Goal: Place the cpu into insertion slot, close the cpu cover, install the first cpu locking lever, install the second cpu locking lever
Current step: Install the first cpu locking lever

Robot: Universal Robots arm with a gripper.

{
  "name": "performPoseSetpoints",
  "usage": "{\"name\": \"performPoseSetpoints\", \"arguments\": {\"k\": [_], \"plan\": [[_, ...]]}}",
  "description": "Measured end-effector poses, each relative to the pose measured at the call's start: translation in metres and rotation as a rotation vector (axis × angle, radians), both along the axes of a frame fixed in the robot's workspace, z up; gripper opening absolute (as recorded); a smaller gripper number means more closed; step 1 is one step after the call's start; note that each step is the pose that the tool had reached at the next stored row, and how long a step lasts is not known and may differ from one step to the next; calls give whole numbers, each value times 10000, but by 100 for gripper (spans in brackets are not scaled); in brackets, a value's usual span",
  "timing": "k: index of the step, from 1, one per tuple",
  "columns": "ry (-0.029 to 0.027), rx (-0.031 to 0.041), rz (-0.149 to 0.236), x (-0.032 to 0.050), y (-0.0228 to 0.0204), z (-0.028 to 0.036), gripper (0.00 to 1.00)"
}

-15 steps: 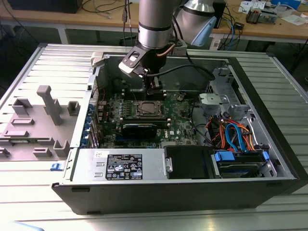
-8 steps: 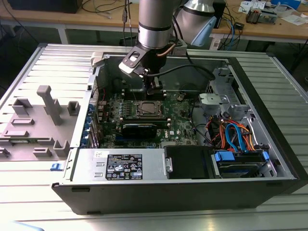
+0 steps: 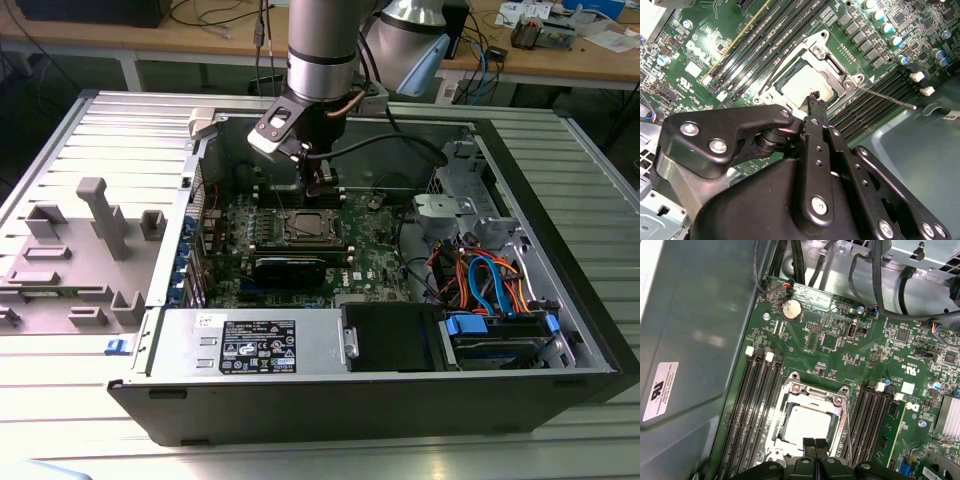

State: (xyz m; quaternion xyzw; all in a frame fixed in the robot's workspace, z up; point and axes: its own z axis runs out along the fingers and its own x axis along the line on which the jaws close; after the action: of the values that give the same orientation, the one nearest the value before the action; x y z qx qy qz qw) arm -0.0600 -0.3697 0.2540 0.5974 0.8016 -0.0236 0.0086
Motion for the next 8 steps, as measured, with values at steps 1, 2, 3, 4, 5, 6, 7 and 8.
{"name": "performPoseSetpoints", "arguments": {"k": [1, 2, 3, 4, 5, 6, 7, 8], "plan": [[0, 1, 17, 0, 0, 0, 11], [0, 0, 29, 0, 0, 0, 11], [0, 0, 56, 0, 0, 0, 11], [0, 0, 81, 0, 0, 0, 11], [0, 0, 112, 0, 0, 0, 11], [0, 0, 135, 0, 0, 0, 11], [0, 0, 153, 0, 0, 0, 11], [0, 1, 164, 0, 0, 0, 11]]}}
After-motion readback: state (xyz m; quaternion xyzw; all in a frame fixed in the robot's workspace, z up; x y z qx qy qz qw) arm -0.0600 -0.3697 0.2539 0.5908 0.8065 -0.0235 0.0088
